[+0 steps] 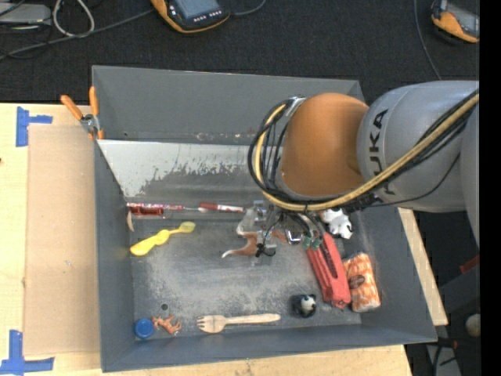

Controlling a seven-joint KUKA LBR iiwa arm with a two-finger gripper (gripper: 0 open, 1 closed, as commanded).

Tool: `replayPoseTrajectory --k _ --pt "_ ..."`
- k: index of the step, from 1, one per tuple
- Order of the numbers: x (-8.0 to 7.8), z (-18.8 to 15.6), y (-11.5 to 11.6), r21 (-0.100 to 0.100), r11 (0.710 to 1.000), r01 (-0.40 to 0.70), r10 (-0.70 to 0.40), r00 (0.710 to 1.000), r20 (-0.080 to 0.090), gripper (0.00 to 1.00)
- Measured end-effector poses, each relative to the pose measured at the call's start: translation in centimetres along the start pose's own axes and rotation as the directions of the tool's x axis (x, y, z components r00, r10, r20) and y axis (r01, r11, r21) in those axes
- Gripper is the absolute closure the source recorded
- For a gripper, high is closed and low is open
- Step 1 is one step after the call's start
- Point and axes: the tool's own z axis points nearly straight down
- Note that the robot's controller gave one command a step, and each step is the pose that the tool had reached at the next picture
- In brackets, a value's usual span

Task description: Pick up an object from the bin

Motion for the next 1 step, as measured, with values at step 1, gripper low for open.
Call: replayPoseTrajectory --k 1 --pt "-0.32 -9.26 -1.11 0.0 1.0 -0.025 0.025 1.0 -0.007 1.0"
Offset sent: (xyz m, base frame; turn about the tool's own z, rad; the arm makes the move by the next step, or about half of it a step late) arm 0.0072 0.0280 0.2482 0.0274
